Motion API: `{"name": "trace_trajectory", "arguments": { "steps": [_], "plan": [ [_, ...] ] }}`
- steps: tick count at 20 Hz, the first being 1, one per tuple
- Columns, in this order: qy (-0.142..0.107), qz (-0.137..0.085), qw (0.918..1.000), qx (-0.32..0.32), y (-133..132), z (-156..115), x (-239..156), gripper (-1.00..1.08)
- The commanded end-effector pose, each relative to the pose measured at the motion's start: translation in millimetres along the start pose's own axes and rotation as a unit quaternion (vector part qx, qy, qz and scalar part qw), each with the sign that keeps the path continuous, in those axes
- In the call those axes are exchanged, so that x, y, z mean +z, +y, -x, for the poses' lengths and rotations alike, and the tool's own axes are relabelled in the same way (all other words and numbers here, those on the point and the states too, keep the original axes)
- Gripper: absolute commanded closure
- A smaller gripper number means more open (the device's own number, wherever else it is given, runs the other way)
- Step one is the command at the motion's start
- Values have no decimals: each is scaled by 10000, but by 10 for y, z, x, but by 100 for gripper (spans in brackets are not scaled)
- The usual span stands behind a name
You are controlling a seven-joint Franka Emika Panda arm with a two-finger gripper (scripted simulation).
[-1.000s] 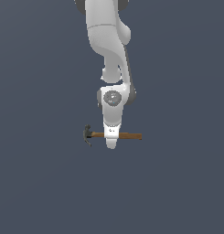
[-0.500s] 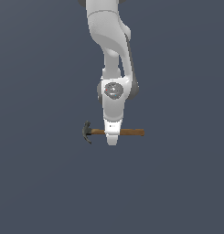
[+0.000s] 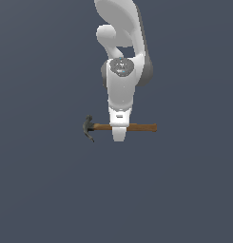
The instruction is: Pick up the object and move it to a goal position.
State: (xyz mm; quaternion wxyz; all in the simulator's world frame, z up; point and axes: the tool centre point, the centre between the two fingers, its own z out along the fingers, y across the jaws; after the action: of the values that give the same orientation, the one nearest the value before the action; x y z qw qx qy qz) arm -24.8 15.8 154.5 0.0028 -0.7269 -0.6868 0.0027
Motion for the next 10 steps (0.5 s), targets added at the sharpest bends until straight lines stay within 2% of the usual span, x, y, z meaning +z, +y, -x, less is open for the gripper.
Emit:
{"name": "trace_trajectory", "arguments": {
  "steps": [1, 10],
  "plan": [
    [5, 19, 10000, -3, 24, -29, -321, 108],
    [12, 25, 10000, 0, 100, -113, -1337, 108]
  ]
}}
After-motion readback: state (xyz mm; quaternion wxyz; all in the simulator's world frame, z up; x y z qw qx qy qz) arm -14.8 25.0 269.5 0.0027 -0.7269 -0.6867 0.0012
